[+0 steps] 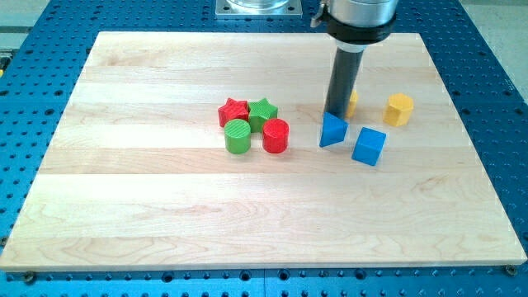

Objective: Move the red circle below the blue blocks

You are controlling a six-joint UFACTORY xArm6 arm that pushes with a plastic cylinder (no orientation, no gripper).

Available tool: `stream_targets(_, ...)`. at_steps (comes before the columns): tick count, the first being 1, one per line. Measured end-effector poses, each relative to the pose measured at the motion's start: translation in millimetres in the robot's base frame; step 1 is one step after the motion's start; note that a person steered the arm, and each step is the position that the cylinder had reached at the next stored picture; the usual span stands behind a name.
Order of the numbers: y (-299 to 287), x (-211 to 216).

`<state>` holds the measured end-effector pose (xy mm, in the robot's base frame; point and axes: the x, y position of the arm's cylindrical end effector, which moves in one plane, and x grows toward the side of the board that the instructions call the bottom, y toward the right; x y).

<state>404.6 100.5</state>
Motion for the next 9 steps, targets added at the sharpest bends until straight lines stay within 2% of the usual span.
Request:
stream_targets(1,-4,29)
stream_targets(2,-6,30)
stream_targets(4,-46,7)
stream_targets(5,-95,-3)
stream_targets(6,-113,26)
stream_targets(7,-55,40)
stream_targets(9,-14,101)
